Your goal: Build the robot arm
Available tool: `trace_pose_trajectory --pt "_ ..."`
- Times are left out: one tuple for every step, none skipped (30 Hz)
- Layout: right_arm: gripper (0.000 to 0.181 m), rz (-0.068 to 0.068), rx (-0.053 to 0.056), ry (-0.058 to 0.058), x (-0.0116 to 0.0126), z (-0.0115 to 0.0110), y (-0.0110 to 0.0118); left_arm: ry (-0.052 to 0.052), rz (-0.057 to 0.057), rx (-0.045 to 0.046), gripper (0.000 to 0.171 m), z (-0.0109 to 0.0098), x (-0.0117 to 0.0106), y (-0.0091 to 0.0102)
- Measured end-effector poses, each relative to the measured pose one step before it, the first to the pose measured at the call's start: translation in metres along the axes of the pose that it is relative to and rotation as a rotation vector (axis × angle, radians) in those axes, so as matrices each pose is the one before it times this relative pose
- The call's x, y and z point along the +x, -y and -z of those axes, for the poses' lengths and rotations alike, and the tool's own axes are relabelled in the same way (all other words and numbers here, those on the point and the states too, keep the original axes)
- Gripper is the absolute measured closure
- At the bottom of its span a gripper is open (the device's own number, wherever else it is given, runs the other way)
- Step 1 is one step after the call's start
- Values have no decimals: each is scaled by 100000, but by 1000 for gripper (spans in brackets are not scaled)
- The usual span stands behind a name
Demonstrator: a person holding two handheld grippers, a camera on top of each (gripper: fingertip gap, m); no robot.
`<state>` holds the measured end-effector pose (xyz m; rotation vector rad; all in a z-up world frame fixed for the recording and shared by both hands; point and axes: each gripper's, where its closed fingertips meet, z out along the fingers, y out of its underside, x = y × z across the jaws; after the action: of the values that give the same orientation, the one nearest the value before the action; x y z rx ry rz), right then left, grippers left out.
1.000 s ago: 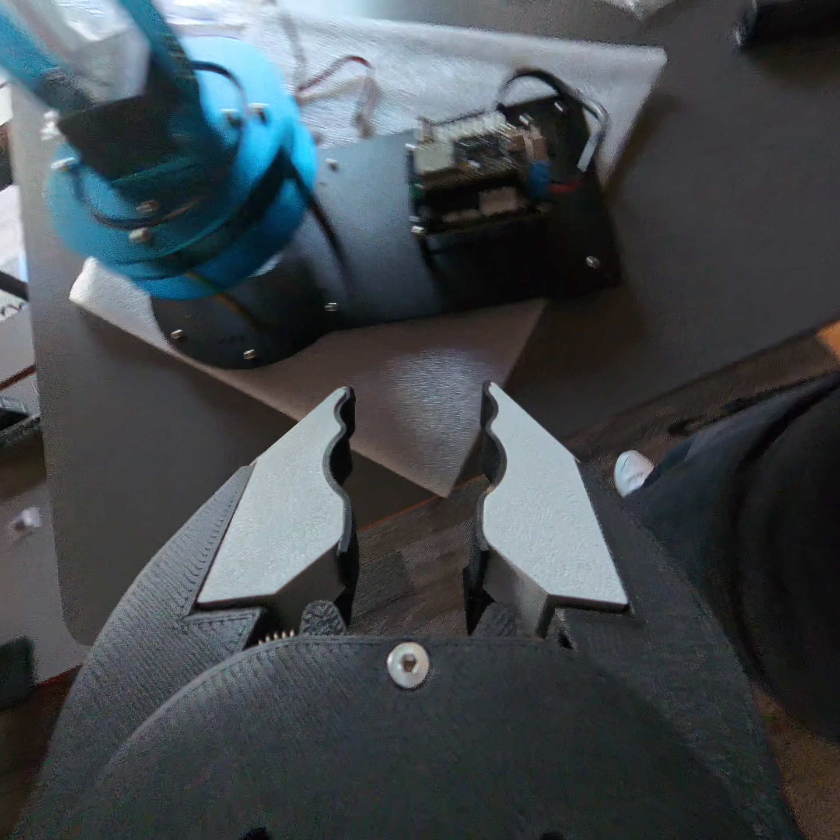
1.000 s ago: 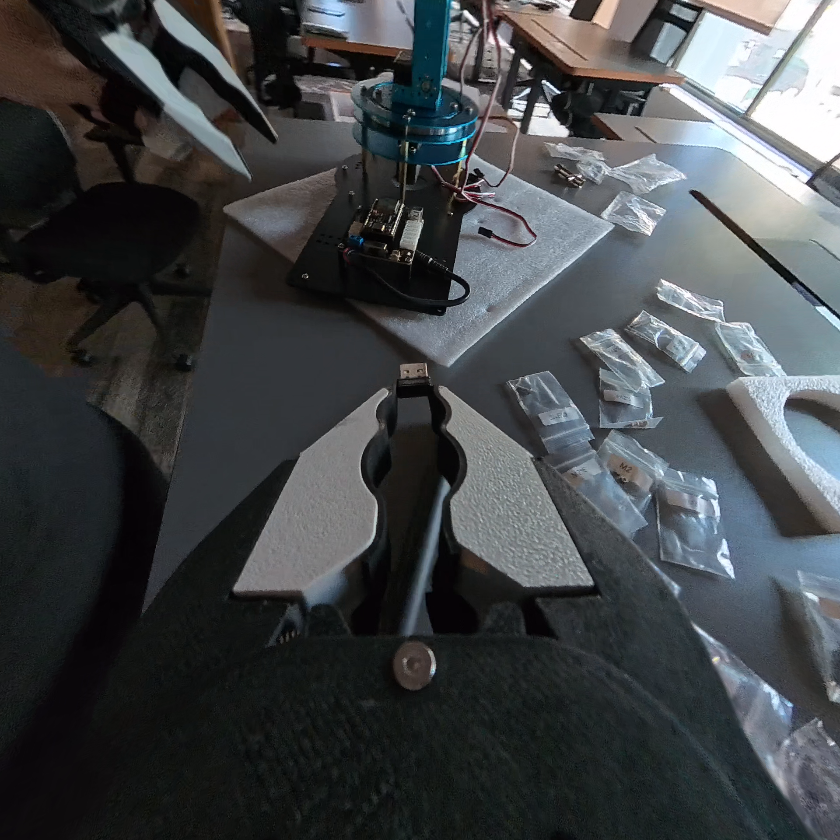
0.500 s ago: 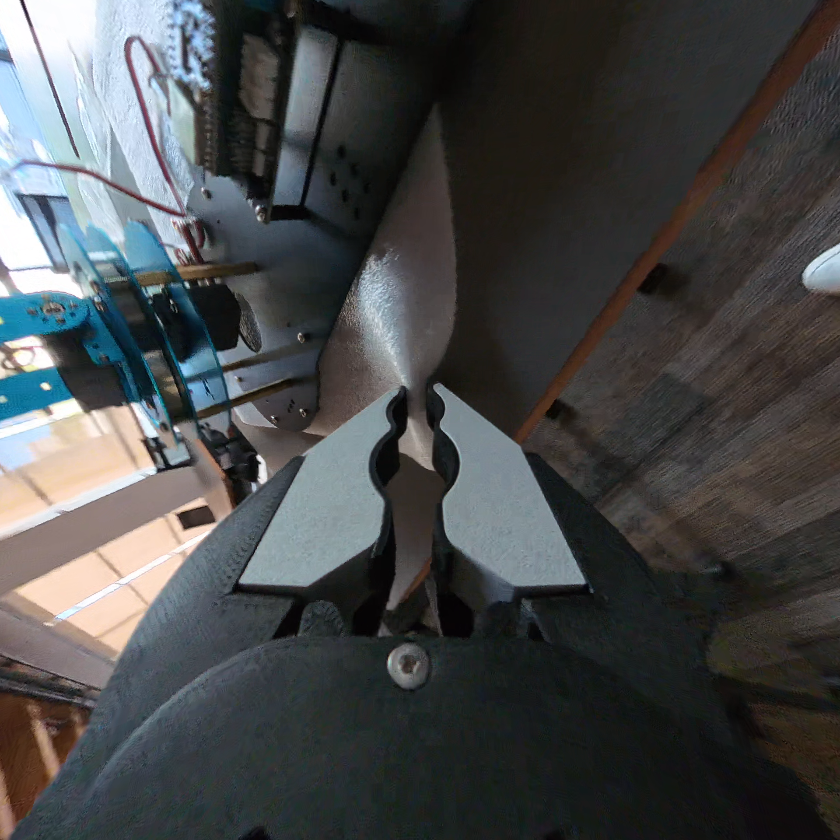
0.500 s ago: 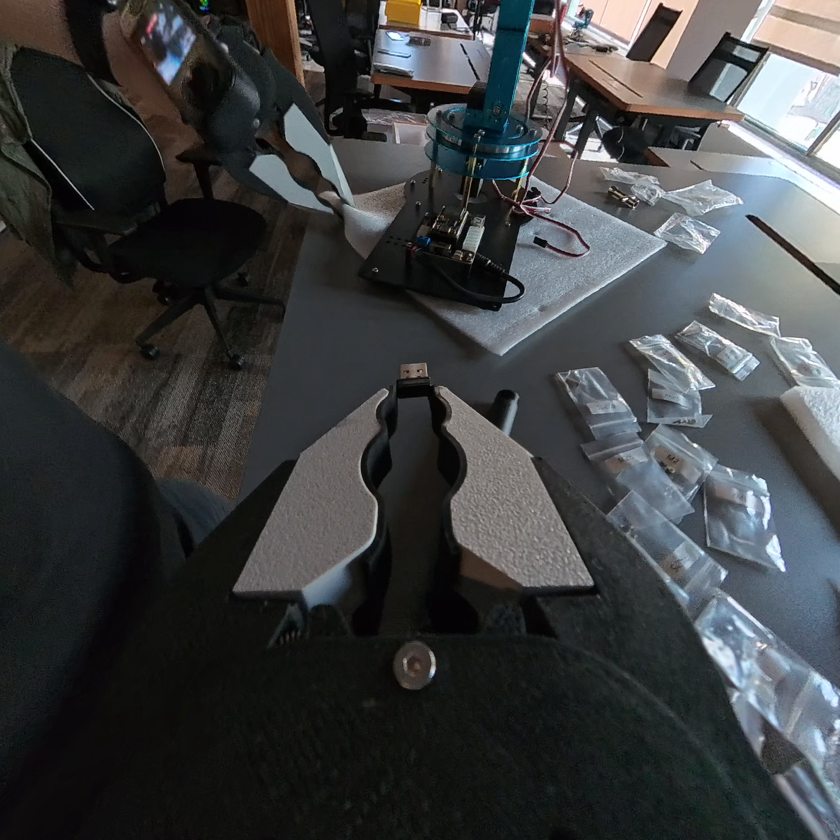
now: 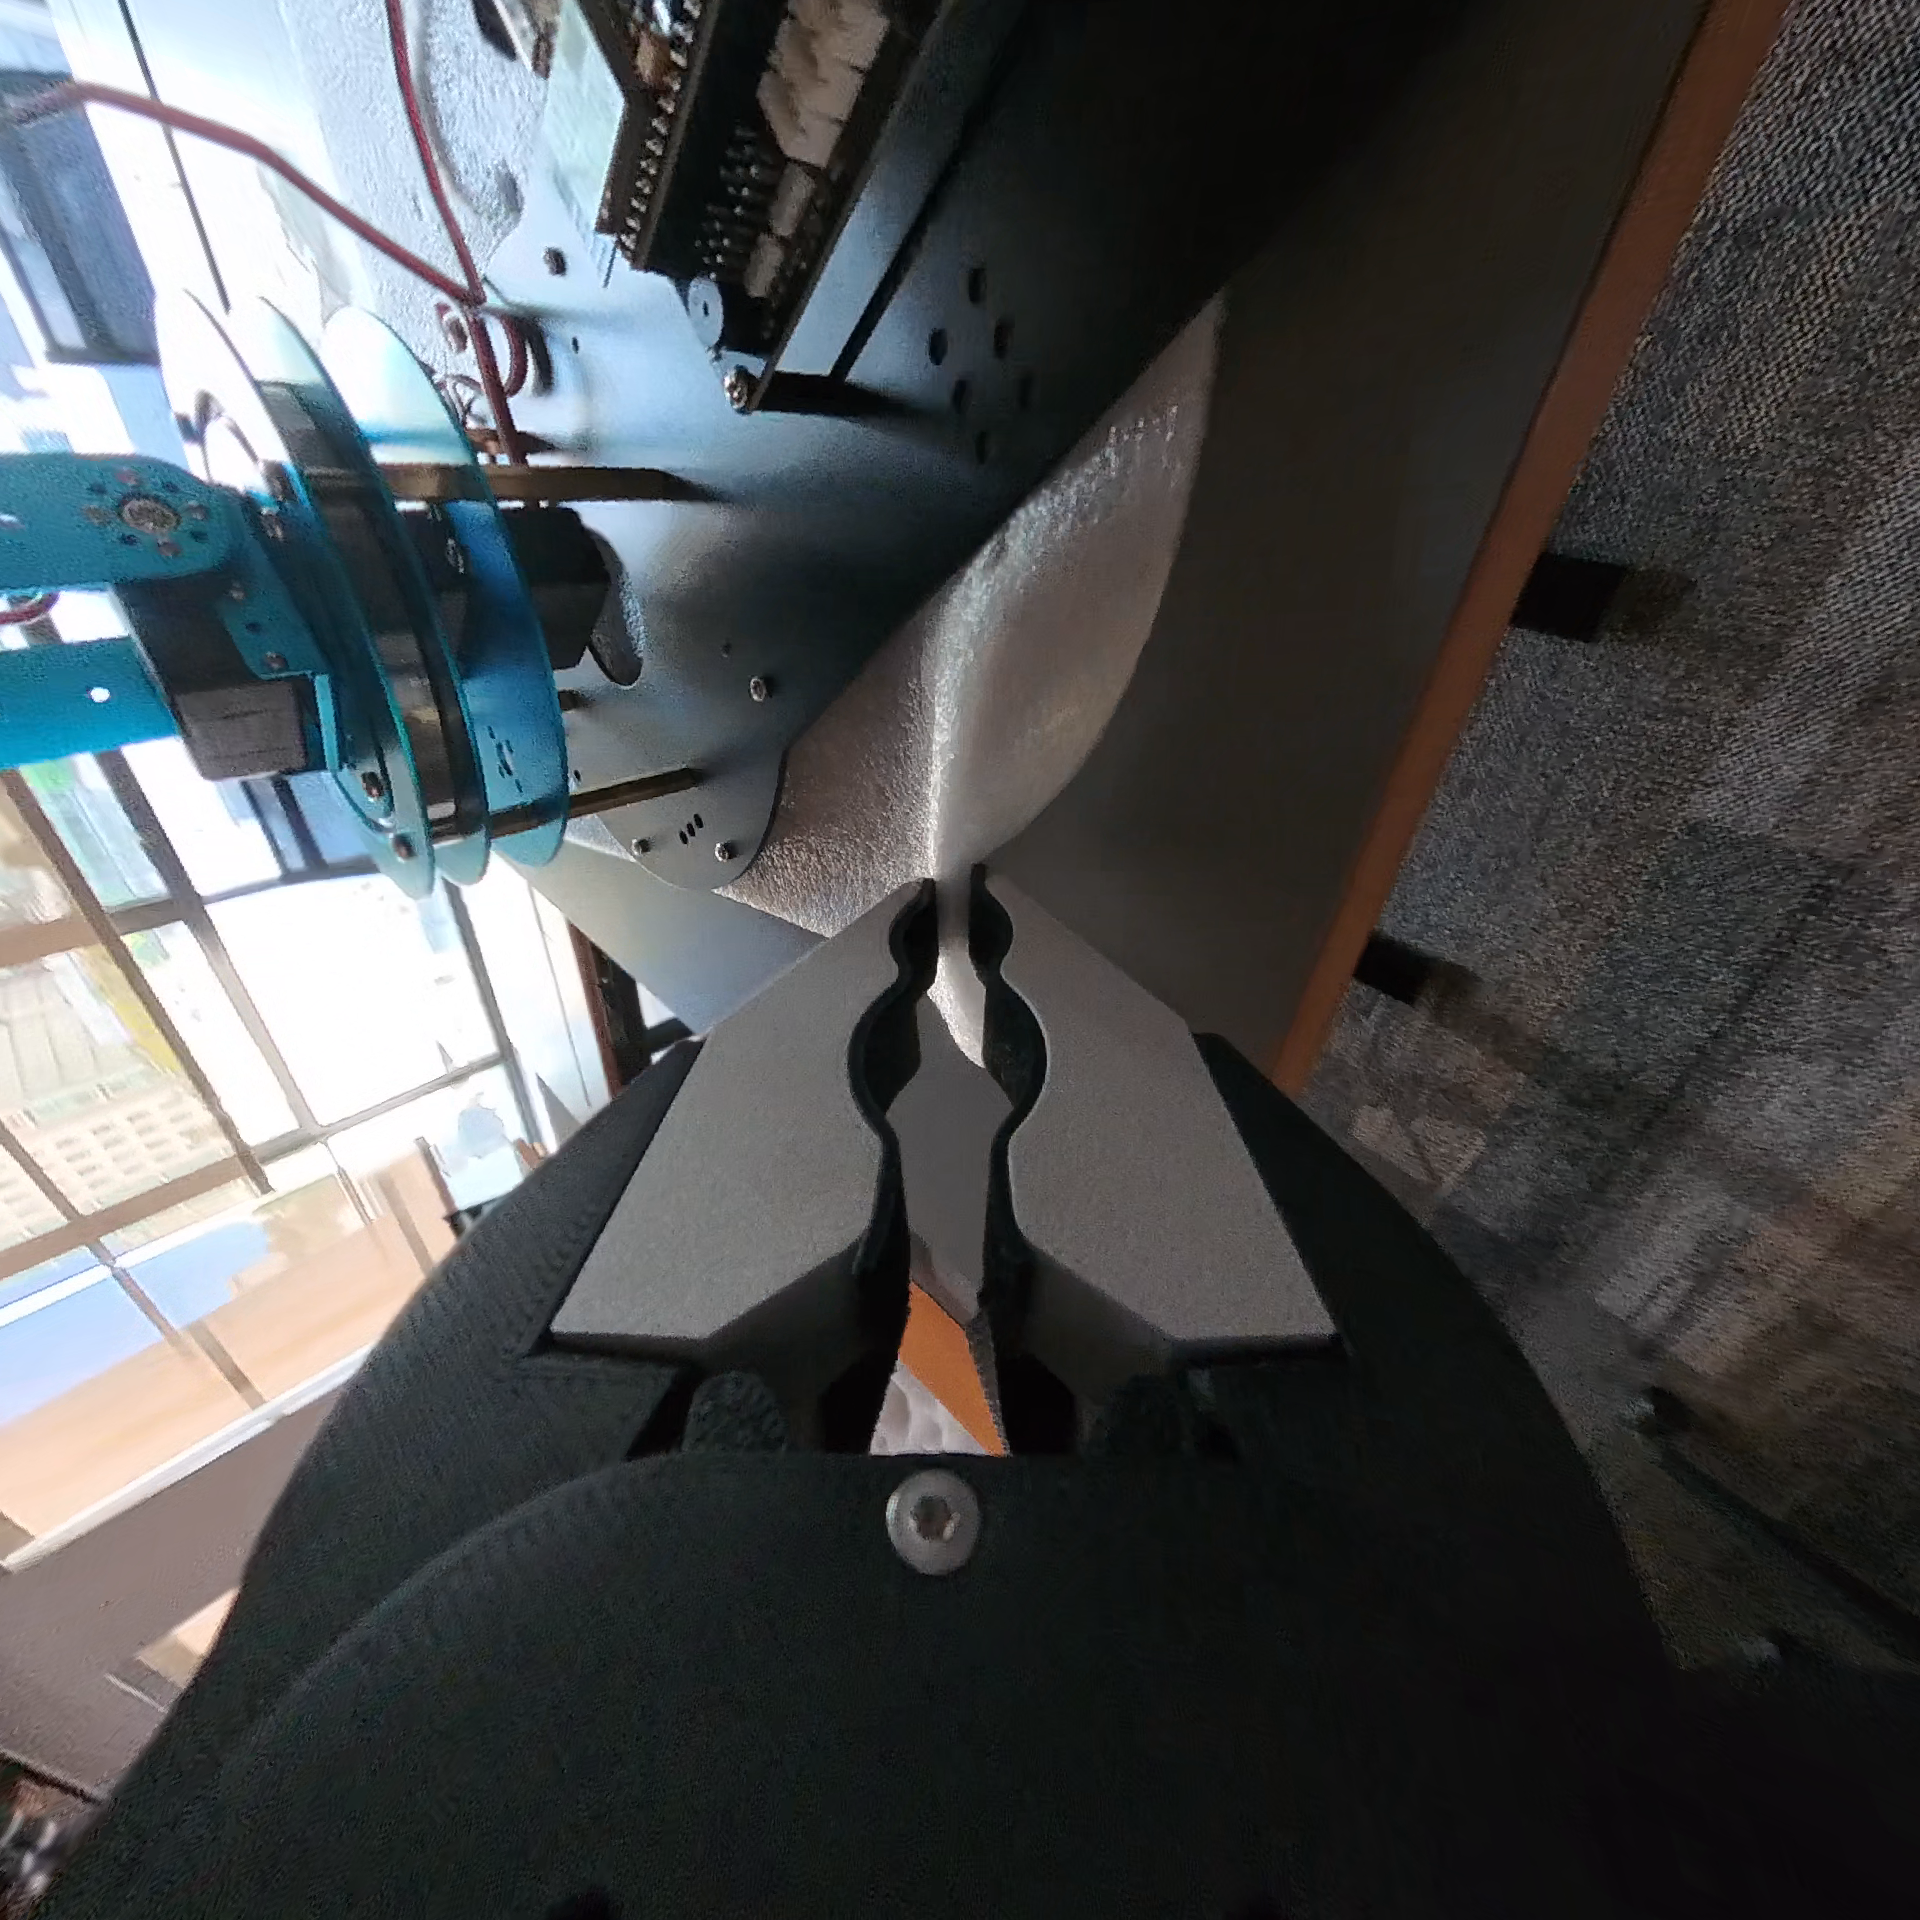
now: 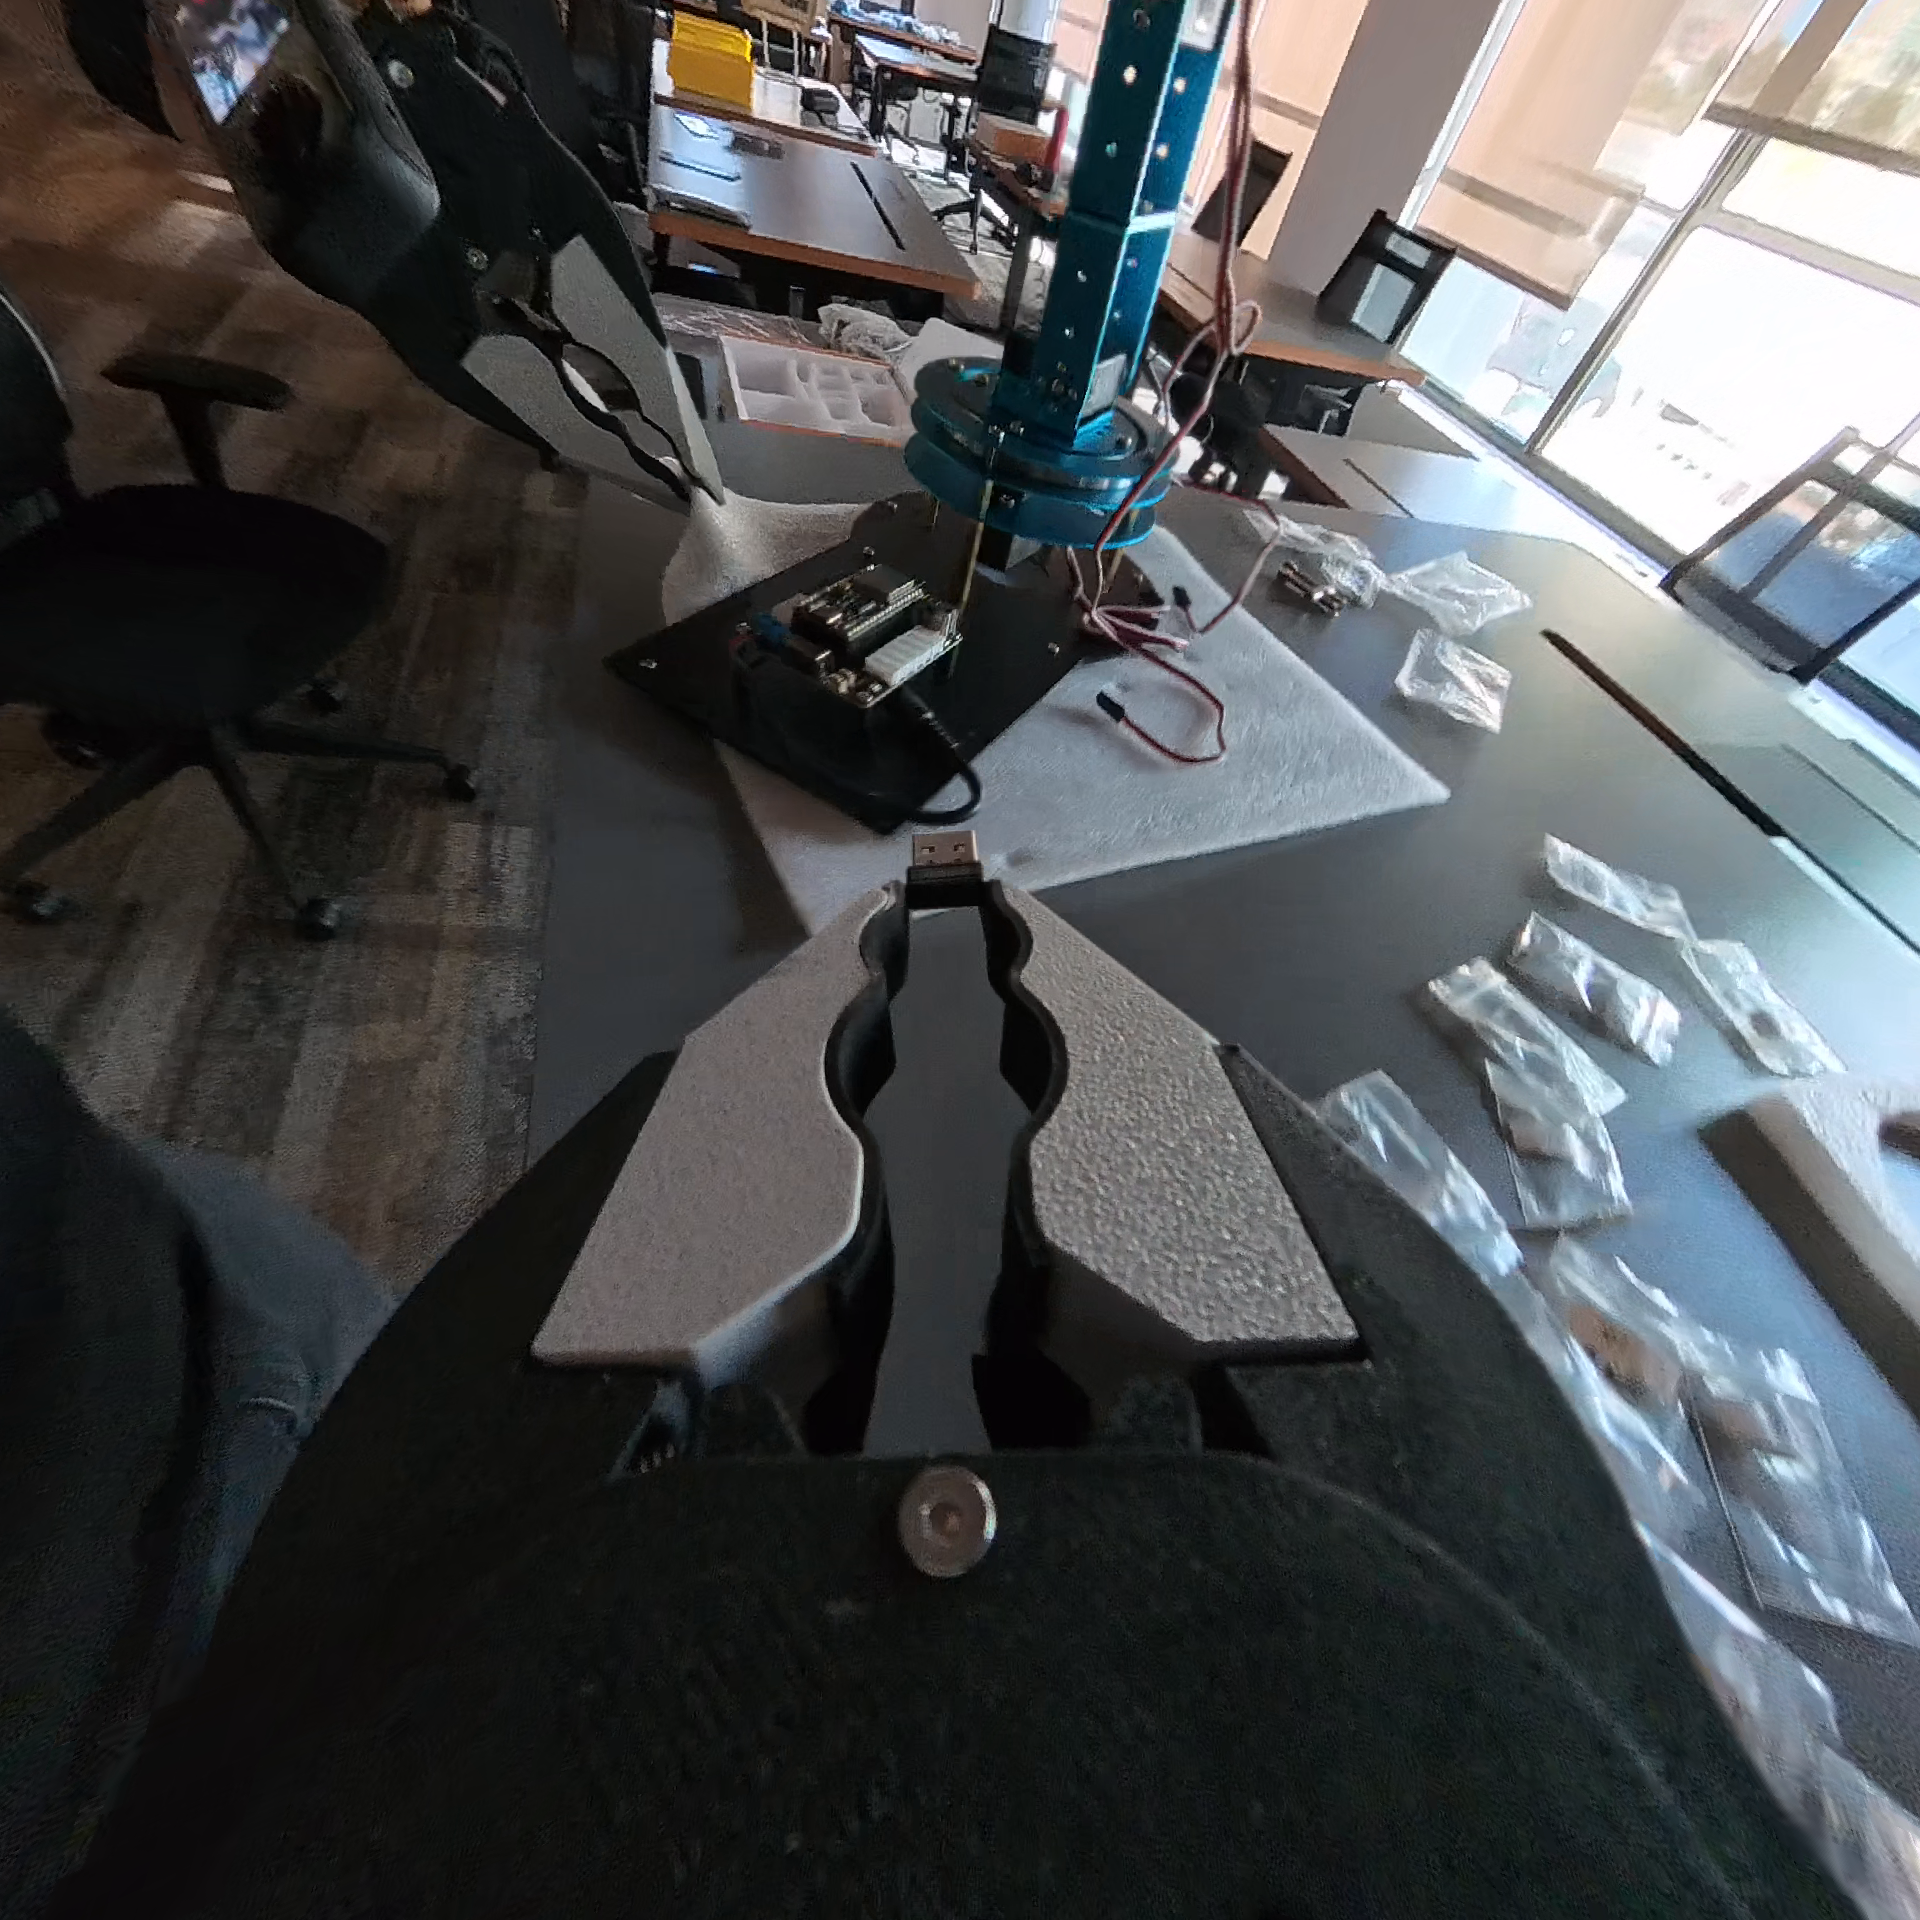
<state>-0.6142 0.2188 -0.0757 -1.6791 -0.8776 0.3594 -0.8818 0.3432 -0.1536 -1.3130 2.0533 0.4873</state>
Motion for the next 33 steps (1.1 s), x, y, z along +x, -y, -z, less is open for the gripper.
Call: trace_pose_trajectory --pt "168 975 351 -409 -219 -1065 401 992 -1335 1664 167 -225 -334 -702" --pt "168 1070 638 -634 -180 -976 363 912 -816 1144 168 -264 -318 -705" --pt "168 982 77 -883 -123 -879 246 656 -118 923 168 -286 -295 -669" --pt "168 1015 -640 -630 -152 -820 122 393 399 850 168 -292 -288 -609" --pt "168 1222 -963 -808 -113 -736 56 -90 868 736 168 -279 -243 -576" --pt "168 1269 -1180 -859 -100 -669 21 -509 1033 638 168 -274 -224 -538" --pt "168 1385 -732 -169 -206 -615 72 -678 541 382 168 -272 -203 -535" --pt "168 1371 -208 139 -227 -589 136 -278 -77 52 168 -265 -281 -547" --pt "168 1058 11 79 -178 -550 133 70 -327 -484 168 -287 -346 -568" --pt "168 623 176 306 -159 -515 158 155 -46 -990 167 -296 -373 -577" --pt "168 571 444 544 -145 -489 173 198 741 -937 168 -302 -388 -541" --pt "168 577 360 571 -119 -460 142 47 1612 -583 167 -301 -394 -511" --pt "168 730 483 212 -28 -401 136 -56 2379 -463 167 -310 -386 -475" --pt "168 508 135 496 -18 -385 76 -92 3298 -548 167 -292 -349 -427" --pt "168 216 -313 845 -34 -373 12 -796 4543 -632 165 -244 -179 -341" --pt "168 412 -105 501 27 -307 38 -1883 6018 -230 162 -111 58 -189" --pt "168 649 431 353 36 -246 100 -1810 7077 529 157 119 79 -75" --pt "168 331 598 810 -6 -199 130 -1078 7599 1117 150 326 -16 -116" --pt "168 95 591 1161 -49 -162 141 -1170 8300 1091 144 502 -40 -284" --pt "168 689 897 1065 -41 -118 190 -1175 9706 858 138 703 -66 -484" --pt "168 1288 1085 1124 -31 -84 231 -1421 11478 2092 132 982 -10 -379" --pt "168 1582 1168 1467 -60 -64 256 -1859 12779 4820 126 1317 117 53" --pt "168 1968 1508 1654 -36 -47 303 -1053 12392 6728 121 1505 191 423" --pt "168 1924 1384 2139 -42 -81 249 -481 10614 5927 120 1471 397 468" --pt "168 1344 590 2100 35 -104 91 -1360 9019 4236 125 1283 892 433" --pt "168 1014 584 1791 90 -64 49 -4282 8119 3898 138 997 1777 585" --pt "168 441 1547 2118 23 13 208 -7471 7581 4212 149 526 2715 821" --pt "168 -173 2267 2336 -69 100 334 -7561 7159 4291 153 -148 3057 921" --pt "168 -227 2721 2051 -108 175 448 -6403 7197 4383 154 -837 2944 896" --pt "168 79 3305 1701 -135 223 543 -7844 7266 4477 154 -1342 2999 808" --pt "168 85 3031 1467 -134 239 517 -9623 7112 4223 155 -1697 2946 662" --pt "168 36 2791 1299 -136 234 519 -8362 6481 3454 153 -1900 2309 400" --pt "168 477 2380 1256 -142 247 489 -5240 5324 2378 145 -1867 1429 175"
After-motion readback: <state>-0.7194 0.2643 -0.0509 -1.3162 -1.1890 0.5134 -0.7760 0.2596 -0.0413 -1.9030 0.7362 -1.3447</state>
